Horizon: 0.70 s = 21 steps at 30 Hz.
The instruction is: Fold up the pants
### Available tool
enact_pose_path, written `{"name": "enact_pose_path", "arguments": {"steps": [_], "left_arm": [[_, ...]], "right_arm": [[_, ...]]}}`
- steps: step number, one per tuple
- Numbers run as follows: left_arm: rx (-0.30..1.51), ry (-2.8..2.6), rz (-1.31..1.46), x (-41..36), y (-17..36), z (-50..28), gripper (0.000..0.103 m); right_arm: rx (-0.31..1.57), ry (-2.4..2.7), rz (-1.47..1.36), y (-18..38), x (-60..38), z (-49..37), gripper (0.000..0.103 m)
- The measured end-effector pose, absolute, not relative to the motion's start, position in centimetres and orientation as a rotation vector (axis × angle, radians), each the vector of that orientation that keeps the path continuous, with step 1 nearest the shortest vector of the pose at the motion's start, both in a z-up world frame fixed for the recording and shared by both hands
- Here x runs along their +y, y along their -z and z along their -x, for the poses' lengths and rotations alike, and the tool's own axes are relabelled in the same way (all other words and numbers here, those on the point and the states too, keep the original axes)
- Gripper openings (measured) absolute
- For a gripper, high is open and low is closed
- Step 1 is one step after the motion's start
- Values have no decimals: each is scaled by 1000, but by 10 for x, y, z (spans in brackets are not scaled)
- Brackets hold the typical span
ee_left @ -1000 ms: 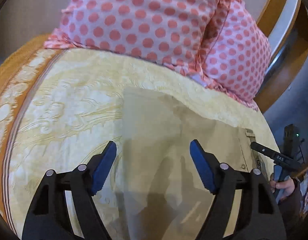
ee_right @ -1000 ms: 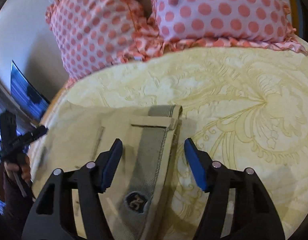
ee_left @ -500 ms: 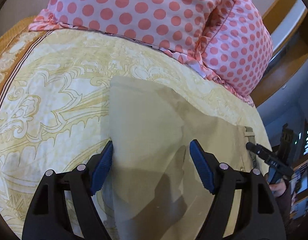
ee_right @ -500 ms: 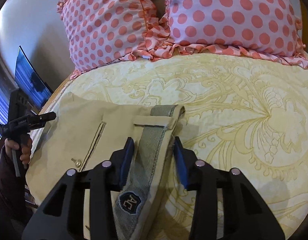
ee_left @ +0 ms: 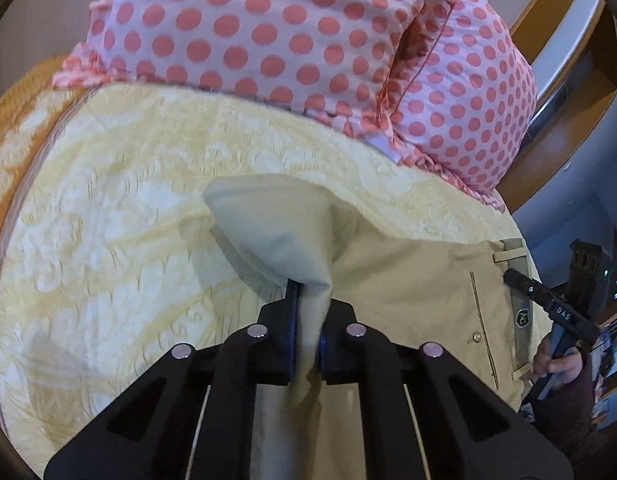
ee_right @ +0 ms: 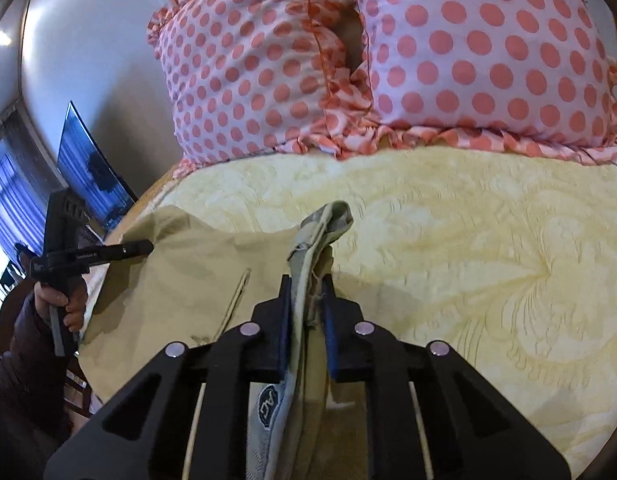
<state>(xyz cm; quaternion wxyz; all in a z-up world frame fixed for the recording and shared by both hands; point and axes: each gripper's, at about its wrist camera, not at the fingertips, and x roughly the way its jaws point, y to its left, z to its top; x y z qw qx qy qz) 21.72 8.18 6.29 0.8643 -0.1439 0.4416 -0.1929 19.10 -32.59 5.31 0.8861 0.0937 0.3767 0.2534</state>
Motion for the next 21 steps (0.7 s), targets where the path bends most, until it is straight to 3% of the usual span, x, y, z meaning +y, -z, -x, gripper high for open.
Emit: {"name": "enact_pose_path", "arguments": {"steps": [8, 12, 16, 21], "left_arm": [[808, 357, 257, 60, -98, -302, 5], [926, 297, 171, 41, -60, -351, 6], [934, 270, 164, 39, -51, -351, 21], [818, 233, 162, 66, -92, -302, 22]], "right_arm": [[667, -429, -236, -92, -340, -285, 13], [839, -299, -235, -45, -340, -330, 17], [892, -221, -227, -30, -341, -331, 44], [802, -335, -323, -64, -348, -275, 68]]}}
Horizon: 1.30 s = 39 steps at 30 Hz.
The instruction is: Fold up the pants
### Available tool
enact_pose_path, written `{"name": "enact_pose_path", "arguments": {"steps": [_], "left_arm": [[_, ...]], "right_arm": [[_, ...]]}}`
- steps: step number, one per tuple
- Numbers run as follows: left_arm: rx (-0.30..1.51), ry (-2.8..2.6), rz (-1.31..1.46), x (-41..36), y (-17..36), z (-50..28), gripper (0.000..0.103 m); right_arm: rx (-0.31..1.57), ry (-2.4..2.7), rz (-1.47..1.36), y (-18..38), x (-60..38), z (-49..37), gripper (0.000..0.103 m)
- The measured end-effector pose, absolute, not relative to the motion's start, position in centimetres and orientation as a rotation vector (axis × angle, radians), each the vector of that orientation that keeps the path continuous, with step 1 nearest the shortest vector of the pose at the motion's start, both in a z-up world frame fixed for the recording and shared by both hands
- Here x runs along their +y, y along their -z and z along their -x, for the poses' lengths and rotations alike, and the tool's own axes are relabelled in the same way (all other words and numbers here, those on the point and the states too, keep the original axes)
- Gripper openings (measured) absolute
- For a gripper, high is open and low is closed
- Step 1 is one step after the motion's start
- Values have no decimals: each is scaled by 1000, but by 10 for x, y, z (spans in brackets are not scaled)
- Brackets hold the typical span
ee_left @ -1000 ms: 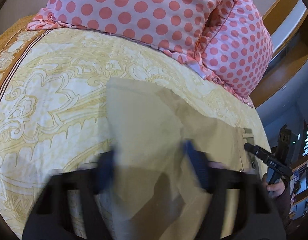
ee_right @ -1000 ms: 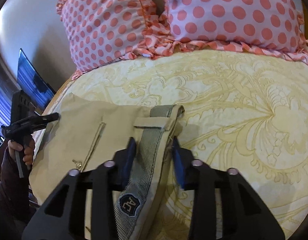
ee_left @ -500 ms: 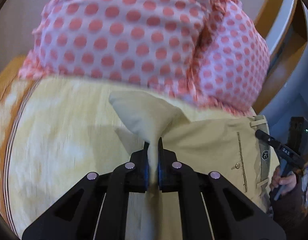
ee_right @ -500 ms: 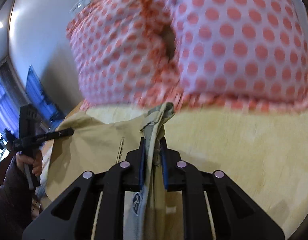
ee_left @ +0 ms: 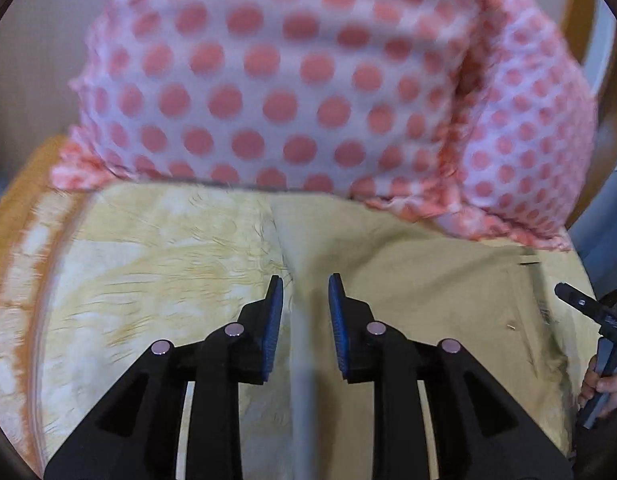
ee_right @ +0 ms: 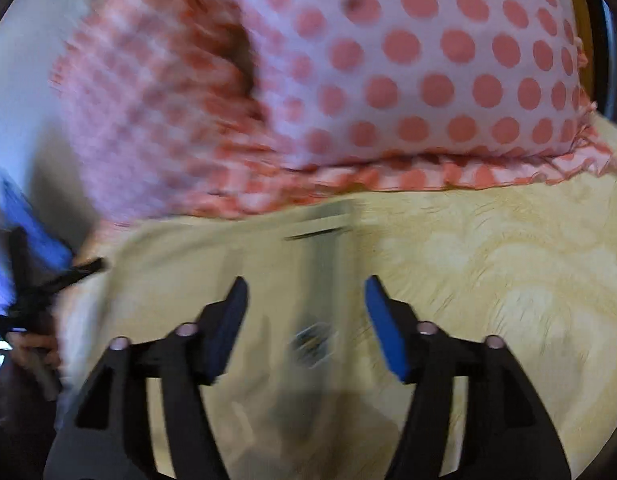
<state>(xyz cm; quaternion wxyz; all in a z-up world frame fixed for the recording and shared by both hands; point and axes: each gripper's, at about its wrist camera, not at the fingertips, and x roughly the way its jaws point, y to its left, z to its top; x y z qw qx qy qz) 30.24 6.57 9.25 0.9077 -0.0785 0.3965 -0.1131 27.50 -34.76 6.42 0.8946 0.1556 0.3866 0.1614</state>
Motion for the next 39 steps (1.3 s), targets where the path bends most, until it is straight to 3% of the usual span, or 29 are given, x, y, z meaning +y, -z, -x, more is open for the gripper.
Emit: {"name": "enact_pose_path", "arguments": {"steps": [1, 2, 3, 4, 7, 9, 11, 12, 13, 14, 15, 17, 19, 23, 39], "left_arm": [[792, 260, 173, 67, -100, -288, 25], [775, 302, 188, 64, -105, -275, 35], [781, 359, 204, 58, -107, -260, 47], [806, 419, 228, 50, -103, -248, 68], [922, 506, 271, 33, -80, -241, 70], [995, 468, 270, 24, -56, -248, 69], [954, 440, 254, 23, -52, -247, 69], [955, 420, 239, 21, -54, -245, 69], [949, 390, 227, 21, -58, -239, 70], [933, 371, 211, 21, -63, -230, 71], [898, 363, 180, 21, -71, -214, 72], [837, 304, 106, 21, -81, -184, 96], [789, 236, 33, 22, -83, -147, 100], [813, 164, -13, 16, -61, -102, 102], [680, 41, -27, 14, -29, -46, 102]], "right_arm": [[794, -381, -351, -66, -346, -263, 74], [794, -450, -391, -67, -342, -250, 76], [810, -507, -427, -64, -337, -241, 78], [834, -536, -453, -59, -333, -238, 79], [932, -524, -572, -31, -334, -237, 80], [893, -524, -716, -17, -350, -235, 76], [896, -475, -805, -14, -359, -234, 75], [891, -441, -783, -20, -359, -230, 78], [875, -405, -725, -28, -354, -222, 93], [848, -368, -630, -39, -346, -210, 101], [813, -342, -531, -48, -335, -195, 101], [762, -307, -352, -56, -313, -163, 101], [732, -262, -216, -51, -297, -138, 101], [722, -183, -37, -24, -260, -104, 101], [638, -93, 42, 10, -234, -67, 101]]}}
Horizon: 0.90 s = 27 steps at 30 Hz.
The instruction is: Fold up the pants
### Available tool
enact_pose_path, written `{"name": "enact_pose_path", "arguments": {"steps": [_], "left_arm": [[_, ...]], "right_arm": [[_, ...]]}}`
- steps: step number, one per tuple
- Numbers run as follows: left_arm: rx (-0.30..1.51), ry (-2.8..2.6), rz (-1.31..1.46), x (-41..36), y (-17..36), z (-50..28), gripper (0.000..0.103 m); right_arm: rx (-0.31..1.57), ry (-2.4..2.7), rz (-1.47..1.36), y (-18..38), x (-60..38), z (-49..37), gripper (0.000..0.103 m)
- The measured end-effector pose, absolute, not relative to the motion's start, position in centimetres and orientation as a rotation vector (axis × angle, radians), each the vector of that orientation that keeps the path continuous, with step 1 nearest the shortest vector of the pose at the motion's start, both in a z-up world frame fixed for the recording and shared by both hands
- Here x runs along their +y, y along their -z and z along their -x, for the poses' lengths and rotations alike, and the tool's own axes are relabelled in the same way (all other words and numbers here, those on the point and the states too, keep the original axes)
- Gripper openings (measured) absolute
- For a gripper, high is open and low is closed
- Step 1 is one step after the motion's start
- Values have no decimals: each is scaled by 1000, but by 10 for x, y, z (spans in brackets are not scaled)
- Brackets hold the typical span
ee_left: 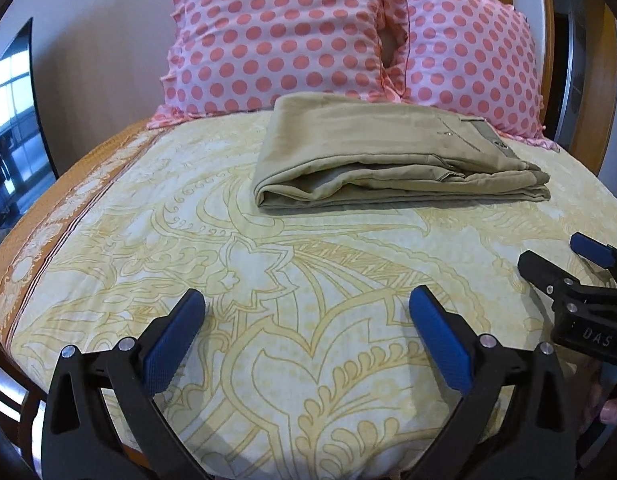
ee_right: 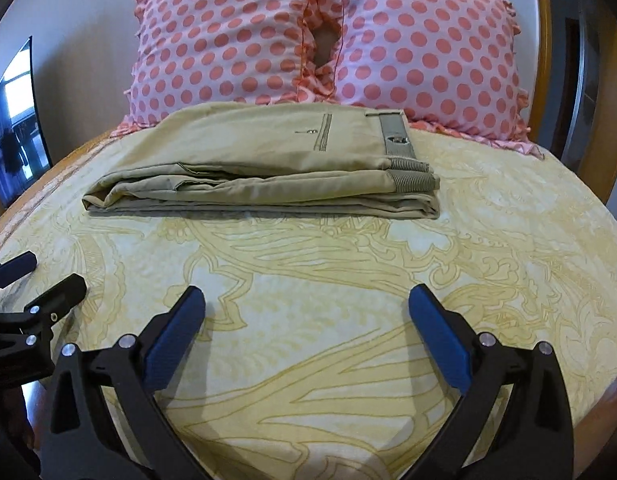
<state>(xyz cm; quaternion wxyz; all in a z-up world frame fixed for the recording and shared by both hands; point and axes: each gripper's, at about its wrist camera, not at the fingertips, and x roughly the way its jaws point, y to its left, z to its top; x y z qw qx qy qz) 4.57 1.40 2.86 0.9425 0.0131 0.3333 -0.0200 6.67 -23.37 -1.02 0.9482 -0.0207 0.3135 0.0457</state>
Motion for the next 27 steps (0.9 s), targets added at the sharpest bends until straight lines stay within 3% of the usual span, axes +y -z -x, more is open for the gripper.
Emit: {"name": "enact_pose_path", "arguments": {"steps": [27], "left_arm": [[628, 22, -22, 12, -25, -41, 102]], "right_arm": [[602, -78, 37, 11, -234, -62, 101]]}}
